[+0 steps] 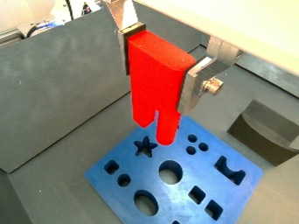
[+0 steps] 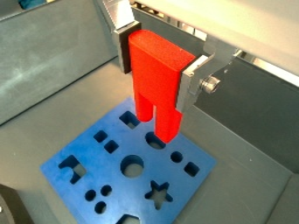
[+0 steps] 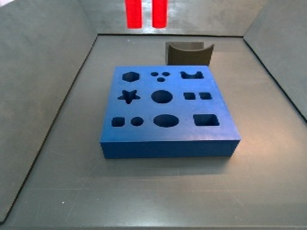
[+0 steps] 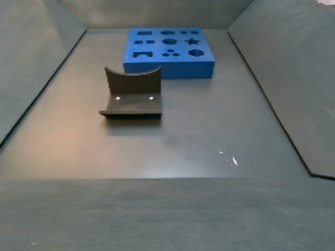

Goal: Insert the square-circle object.

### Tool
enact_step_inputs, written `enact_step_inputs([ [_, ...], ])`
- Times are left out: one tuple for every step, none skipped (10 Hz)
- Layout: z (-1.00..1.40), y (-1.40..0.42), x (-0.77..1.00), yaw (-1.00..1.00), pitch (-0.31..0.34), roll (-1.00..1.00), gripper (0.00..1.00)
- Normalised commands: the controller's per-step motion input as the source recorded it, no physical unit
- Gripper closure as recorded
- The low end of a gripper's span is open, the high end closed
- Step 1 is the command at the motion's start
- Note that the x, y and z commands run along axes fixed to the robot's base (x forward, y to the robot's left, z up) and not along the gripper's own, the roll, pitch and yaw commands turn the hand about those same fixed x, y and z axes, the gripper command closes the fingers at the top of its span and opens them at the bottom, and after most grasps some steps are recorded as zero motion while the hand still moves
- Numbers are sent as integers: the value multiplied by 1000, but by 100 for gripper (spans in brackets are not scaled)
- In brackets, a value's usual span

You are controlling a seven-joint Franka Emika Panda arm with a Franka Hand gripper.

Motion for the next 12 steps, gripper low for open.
enact_step_inputs([
  [-800,-100,-340,0,-63,0,100],
  [-940,-246,-406,0,-67,0,100],
  [-1000,-329,-437,0,-54,0,100],
  [-980,-251,-431,0,-49,0,100],
  [-1000,-257,-394,0,-19,0,100],
  [-1000,-223,-263,0,0,57,100],
  [-1000,-129,-117,146,11,116,100],
  [-834,-243,149,180,60,79,100],
  [-483,-271,514,0,83,164,100],
  [-354,-163,443,-20,107,194,100],
  [-86,-77,180,-34,49,69,100],
  [-23,0,0,0,0,0,100],
])
